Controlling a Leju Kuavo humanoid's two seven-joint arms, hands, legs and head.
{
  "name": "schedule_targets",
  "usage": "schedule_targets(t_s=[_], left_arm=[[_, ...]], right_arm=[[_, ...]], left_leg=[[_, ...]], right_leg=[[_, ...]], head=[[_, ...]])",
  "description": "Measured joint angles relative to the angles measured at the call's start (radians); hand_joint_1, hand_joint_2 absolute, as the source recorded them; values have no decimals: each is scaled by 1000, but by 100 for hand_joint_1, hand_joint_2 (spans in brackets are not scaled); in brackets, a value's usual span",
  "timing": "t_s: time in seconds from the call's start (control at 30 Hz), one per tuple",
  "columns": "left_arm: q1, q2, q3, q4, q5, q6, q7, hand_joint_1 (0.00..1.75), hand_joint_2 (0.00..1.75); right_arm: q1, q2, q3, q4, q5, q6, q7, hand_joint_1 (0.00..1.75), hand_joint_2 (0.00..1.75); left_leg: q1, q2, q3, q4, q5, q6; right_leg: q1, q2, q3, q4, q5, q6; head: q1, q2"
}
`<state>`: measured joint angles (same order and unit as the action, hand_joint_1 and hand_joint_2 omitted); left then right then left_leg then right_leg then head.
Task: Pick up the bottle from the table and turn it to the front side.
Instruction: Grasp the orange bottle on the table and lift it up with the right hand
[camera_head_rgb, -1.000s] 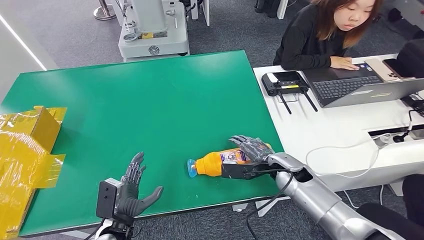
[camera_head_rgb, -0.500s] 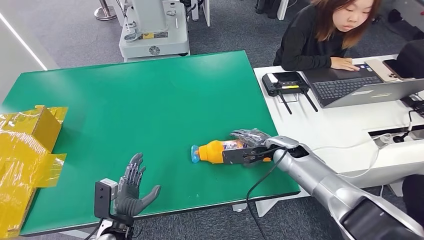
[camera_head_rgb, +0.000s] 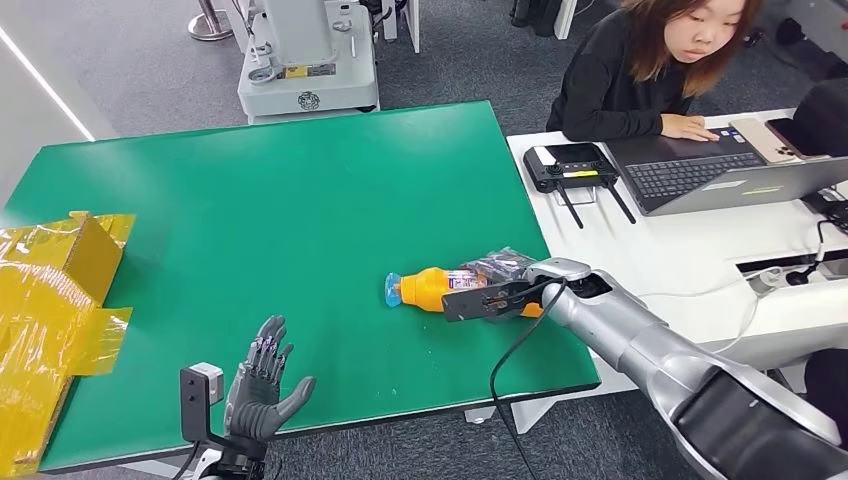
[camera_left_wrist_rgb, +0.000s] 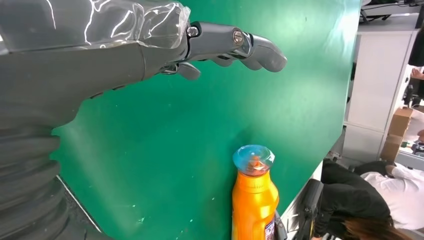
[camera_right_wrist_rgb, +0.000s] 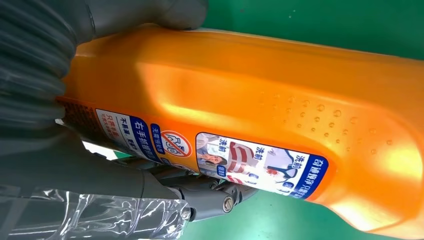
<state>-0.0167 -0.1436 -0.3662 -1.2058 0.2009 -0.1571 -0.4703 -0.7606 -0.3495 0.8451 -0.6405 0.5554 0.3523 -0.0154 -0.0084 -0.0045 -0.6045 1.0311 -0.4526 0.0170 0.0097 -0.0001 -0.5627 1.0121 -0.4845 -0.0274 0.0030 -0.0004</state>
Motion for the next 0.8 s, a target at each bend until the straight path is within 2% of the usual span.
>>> schedule_targets(t_s=[0.2, 0.4, 0.6, 0.8], left_arm=[[4, 5, 0, 0, -7, 8, -2, 0, 175], [16, 5, 0, 0, -19, 26, -10, 0, 175], [31, 3, 0, -4, -30, 42, -11, 0, 175], [36, 3, 0, -16, -46, 52, -10, 0, 175]], right_arm=[[17, -4, 15, -19, -67, -72, -27, 175, 175], [83, -3, -17, -76, -220, -168, -130, 175, 175], [277, 15, -143, -245, -448, -355, -289, 175, 175], [495, 61, -239, -436, -472, -468, -356, 175, 175]], left_leg=[[0, 0, 0, 0, 0, 0], [0, 0, -1, 0, 0, 0], [0, -6, -2, 0, -1, 0], [0, -8, -4, -1, -1, -1]], right_leg=[[0, 0, 0, 0, 0, 0], [0, 0, 0, 0, 0, 0], [0, -5, -1, 0, -2, 0], [1, -7, -2, 0, -3, 0]], head=[[0, 0], [0, 0], [0, 0], [0, 0]])
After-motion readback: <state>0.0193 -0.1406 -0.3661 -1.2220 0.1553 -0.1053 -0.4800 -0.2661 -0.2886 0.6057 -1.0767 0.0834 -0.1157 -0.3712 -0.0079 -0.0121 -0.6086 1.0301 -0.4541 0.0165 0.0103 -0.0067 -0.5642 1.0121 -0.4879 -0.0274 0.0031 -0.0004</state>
